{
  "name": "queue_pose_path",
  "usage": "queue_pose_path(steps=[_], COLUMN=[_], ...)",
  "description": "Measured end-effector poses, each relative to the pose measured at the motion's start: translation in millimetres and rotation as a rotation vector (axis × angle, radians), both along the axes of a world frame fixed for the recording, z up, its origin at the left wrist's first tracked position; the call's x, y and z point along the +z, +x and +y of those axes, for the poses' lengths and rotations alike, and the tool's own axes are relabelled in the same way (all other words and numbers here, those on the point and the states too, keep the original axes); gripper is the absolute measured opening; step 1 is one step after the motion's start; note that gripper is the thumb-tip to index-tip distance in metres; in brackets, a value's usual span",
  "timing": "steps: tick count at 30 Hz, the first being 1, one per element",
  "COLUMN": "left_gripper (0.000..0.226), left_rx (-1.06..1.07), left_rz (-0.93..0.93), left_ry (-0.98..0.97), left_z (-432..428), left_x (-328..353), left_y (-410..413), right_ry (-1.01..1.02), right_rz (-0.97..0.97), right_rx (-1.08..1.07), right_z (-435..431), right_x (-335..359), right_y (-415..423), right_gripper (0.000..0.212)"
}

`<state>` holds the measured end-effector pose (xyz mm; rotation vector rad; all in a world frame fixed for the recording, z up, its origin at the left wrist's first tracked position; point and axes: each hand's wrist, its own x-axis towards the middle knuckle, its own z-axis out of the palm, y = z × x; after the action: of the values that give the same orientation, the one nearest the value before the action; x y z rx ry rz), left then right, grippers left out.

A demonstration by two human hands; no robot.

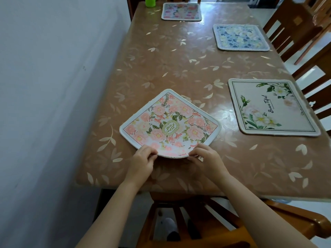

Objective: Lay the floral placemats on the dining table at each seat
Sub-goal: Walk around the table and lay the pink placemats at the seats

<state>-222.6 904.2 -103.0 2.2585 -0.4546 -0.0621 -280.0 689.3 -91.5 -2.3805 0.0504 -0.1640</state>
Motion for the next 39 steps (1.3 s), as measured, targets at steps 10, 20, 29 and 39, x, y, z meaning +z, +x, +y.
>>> queue_pose_path(steps=[10,20,29,39], left_gripper=[0.004,0.017,0.016,0.008], left_rx=[-0.162,0.160,0.084,-0.060], left_rz=[-0.148,0.200,0.147,-0.013], left_ry=[0.087,-0.134,0.069,0.088], left_z=[-19,26,43,-1], left_x=[9,-6,-3,-15], left_y=[-20,-21,-22,-34], right_ry=[0.000,-0.120,-0.135,-0.192], right_rz=[0.001,0.100,0.138,0.174], right_rx=[0.132,0.161,0.046,0.006], right_z=[35,2,-10,-26], right_x=[-4,-17,-22,-10], right_y=[10,11,21,2], right_gripper=[0.007,0.016,0.007,0.005])
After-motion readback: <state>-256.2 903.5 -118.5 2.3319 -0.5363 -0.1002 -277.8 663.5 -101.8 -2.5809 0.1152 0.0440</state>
